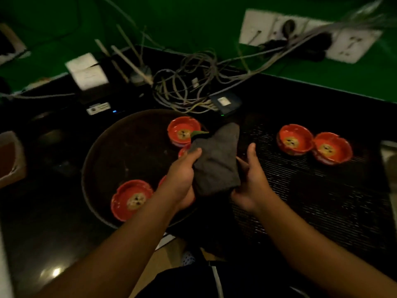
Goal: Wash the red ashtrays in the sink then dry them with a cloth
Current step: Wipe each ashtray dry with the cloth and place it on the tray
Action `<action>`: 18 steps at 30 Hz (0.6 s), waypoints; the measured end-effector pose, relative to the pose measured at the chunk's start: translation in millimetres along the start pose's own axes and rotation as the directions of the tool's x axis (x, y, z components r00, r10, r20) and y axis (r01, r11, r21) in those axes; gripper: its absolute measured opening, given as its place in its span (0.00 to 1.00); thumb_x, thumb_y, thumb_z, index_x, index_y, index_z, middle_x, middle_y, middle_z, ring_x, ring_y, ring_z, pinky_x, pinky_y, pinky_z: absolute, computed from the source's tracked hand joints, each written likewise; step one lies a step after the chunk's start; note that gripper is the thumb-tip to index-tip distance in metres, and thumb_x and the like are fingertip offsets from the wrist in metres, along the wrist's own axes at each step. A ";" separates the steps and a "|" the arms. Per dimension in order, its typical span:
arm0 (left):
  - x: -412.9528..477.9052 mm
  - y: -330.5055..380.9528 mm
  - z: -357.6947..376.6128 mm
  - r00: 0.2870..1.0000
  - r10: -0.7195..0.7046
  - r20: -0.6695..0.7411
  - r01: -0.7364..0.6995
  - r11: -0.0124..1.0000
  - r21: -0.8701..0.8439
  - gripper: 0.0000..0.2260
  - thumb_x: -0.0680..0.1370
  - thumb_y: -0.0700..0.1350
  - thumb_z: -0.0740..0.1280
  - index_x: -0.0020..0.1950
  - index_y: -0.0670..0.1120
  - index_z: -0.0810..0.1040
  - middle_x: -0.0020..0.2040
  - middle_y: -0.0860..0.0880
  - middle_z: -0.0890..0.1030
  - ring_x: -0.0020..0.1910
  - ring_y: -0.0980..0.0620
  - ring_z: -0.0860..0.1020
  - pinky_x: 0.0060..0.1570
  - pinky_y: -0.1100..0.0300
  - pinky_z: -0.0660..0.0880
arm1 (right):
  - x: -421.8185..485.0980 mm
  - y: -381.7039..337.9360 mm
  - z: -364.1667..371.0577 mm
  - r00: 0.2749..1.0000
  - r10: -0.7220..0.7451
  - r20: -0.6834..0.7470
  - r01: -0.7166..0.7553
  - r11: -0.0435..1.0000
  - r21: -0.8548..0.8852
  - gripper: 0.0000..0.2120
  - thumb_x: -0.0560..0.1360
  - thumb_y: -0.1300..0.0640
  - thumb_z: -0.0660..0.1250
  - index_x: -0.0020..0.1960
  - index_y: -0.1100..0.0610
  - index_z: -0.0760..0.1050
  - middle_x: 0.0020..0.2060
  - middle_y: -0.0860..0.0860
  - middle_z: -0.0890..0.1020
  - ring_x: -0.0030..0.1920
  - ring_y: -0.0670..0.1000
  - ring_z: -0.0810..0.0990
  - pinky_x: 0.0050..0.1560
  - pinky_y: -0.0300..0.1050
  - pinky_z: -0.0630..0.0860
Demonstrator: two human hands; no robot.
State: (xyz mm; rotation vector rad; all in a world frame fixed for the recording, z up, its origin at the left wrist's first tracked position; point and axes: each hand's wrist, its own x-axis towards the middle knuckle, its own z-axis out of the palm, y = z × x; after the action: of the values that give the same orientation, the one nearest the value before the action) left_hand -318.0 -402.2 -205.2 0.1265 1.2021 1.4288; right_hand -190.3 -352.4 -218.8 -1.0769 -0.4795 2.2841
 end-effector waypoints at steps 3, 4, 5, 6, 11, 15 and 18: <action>10.8 -26.0 49.2 0.993 0.049 0.110 -0.069 0.981 0.181 0.07 0.80 0.40 0.61 0.52 0.46 0.78 0.47 0.47 0.83 0.47 0.49 0.81 0.49 0.55 0.78 | -28.2 -28.7 -39.9 0.999 -0.014 0.031 0.013 0.999 0.052 0.34 0.71 0.33 0.57 0.62 0.58 0.76 0.59 0.59 0.81 0.58 0.57 0.81 0.60 0.53 0.76; 13.2 -35.6 63.4 0.988 0.048 0.144 -0.083 0.965 0.249 0.07 0.80 0.39 0.61 0.51 0.46 0.78 0.47 0.47 0.83 0.46 0.50 0.81 0.47 0.57 0.79 | -36.8 -36.9 -53.3 1.000 -0.023 0.018 0.022 0.999 0.042 0.30 0.72 0.36 0.58 0.60 0.57 0.77 0.58 0.58 0.82 0.57 0.56 0.82 0.57 0.51 0.78; 14.9 -46.0 77.3 0.983 0.031 0.183 -0.087 0.947 0.310 0.07 0.80 0.39 0.61 0.50 0.46 0.78 0.46 0.48 0.83 0.45 0.51 0.81 0.46 0.59 0.79 | -44.8 -44.1 -68.4 1.000 -0.029 0.001 0.029 0.999 0.038 0.25 0.73 0.40 0.59 0.59 0.57 0.78 0.57 0.57 0.82 0.56 0.55 0.82 0.55 0.49 0.80; 16.9 -56.8 90.5 0.974 0.007 0.225 -0.091 0.925 0.368 0.07 0.80 0.39 0.61 0.49 0.46 0.78 0.44 0.48 0.83 0.44 0.51 0.81 0.45 0.59 0.79 | -52.1 -50.4 -84.2 0.999 -0.038 -0.019 0.039 0.999 0.038 0.22 0.75 0.44 0.60 0.60 0.57 0.78 0.58 0.57 0.82 0.56 0.55 0.82 0.53 0.49 0.80; 31.7 -102.4 152.5 0.934 -0.050 0.354 -0.197 0.754 0.626 0.07 0.81 0.43 0.61 0.47 0.46 0.78 0.39 0.53 0.81 0.35 0.63 0.78 0.37 0.69 0.74 | -69.4 -82.4 -166.0 0.964 -0.201 -0.172 0.205 0.979 0.005 0.17 0.77 0.59 0.62 0.65 0.61 0.73 0.57 0.60 0.81 0.54 0.57 0.82 0.48 0.47 0.81; 50.9 -143.7 192.8 0.935 0.003 0.355 -0.314 0.477 0.821 0.05 0.80 0.46 0.62 0.54 0.48 0.76 0.46 0.51 0.78 0.40 0.59 0.74 0.40 0.64 0.70 | -77.0 -114.7 -226.1 0.901 -0.325 -0.289 0.322 0.945 -0.059 0.16 0.78 0.62 0.62 0.65 0.63 0.72 0.53 0.60 0.83 0.50 0.56 0.83 0.45 0.47 0.81; 69.7 -161.5 221.4 0.902 0.026 0.430 -0.422 0.256 0.870 0.09 0.80 0.44 0.63 0.58 0.45 0.77 0.53 0.47 0.78 0.47 0.54 0.75 0.47 0.62 0.70 | -81.2 -135.9 -258.6 0.856 -0.384 -0.346 0.372 0.922 -0.105 0.13 0.78 0.63 0.63 0.62 0.61 0.73 0.51 0.59 0.83 0.47 0.55 0.84 0.46 0.47 0.82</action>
State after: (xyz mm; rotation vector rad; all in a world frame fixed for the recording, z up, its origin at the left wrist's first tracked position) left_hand -79.0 -259.6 -254.7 1.4279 1.6451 0.6164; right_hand 100.8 -277.1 -257.6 -1.2605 -0.5260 1.6928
